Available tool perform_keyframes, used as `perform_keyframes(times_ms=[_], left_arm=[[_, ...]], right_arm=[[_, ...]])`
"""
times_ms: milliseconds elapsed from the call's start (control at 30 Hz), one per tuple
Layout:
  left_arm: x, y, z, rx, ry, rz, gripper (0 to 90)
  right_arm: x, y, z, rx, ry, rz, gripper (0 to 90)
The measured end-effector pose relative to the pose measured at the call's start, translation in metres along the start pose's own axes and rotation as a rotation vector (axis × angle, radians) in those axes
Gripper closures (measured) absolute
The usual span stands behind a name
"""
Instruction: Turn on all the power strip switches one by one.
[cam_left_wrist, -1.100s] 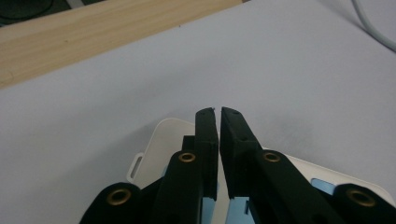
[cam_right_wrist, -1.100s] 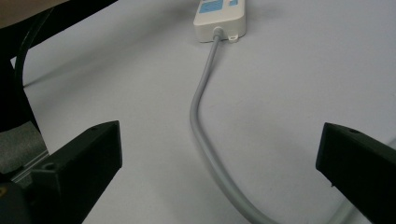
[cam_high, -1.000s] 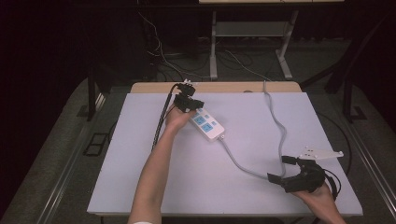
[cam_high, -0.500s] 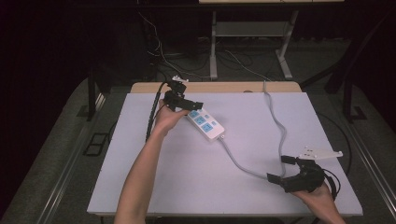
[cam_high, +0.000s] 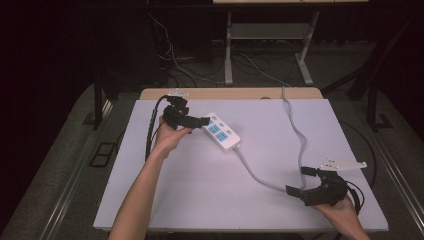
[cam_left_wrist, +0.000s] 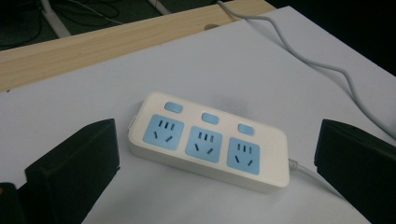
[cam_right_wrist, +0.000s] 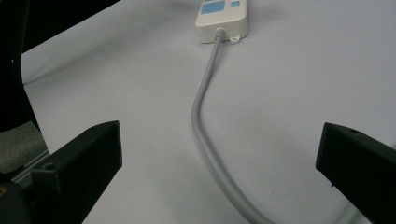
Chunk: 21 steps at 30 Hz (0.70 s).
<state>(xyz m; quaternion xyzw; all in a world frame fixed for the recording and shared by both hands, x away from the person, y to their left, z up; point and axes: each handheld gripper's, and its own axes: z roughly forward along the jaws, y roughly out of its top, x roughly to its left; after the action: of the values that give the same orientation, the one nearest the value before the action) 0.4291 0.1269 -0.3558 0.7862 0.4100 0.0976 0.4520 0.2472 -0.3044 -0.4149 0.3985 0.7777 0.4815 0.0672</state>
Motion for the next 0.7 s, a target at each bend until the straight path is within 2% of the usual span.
perform_keyframes(times_ms=[267,700], left_arm=[[-0.009,-0.017,-0.022,-0.033,-0.019,0.010,0.0],[-0.036,-0.048,-0.056,-0.083,-0.062,0.040,0.0]], right_arm=[[0.000,0.000,0.001,0.004,-0.001,0.001,0.3],[0.001,0.000,0.002,0.004,0.002,0.004,0.3]])
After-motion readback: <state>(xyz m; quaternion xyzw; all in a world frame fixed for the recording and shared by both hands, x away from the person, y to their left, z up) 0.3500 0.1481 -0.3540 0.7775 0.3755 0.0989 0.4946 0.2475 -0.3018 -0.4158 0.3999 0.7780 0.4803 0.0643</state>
